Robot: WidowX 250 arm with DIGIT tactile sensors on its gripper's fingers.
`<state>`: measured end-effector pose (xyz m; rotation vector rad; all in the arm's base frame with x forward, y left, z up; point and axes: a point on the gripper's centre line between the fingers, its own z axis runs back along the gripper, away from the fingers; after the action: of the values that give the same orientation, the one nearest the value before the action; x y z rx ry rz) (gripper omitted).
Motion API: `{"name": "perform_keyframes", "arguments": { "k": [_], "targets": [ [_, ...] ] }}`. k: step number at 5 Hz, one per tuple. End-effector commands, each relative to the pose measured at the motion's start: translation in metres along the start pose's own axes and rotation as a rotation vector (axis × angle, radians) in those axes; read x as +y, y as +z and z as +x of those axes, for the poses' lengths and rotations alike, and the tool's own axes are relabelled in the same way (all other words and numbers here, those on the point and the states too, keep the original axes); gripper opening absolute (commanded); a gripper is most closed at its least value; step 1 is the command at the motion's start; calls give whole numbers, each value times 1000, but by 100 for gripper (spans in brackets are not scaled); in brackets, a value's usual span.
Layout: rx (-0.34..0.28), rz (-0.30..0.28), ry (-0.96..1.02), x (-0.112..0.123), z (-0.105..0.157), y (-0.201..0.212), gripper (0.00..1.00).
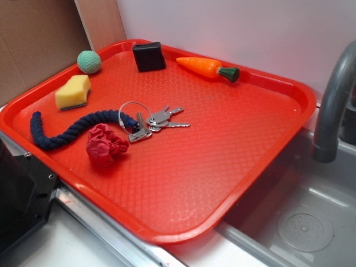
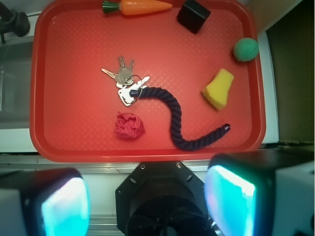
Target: Grab the black box.
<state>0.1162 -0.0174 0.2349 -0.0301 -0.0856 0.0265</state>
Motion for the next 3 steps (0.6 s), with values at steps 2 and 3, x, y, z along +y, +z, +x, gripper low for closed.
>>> {"name": "perform_keyframes", "arguments": {
  "k": [2,3],
  "targets": [
    [-23,73,-94,15,45,-19,100],
    [-104,99,-238,29,84,-31,100]
  ]
}}
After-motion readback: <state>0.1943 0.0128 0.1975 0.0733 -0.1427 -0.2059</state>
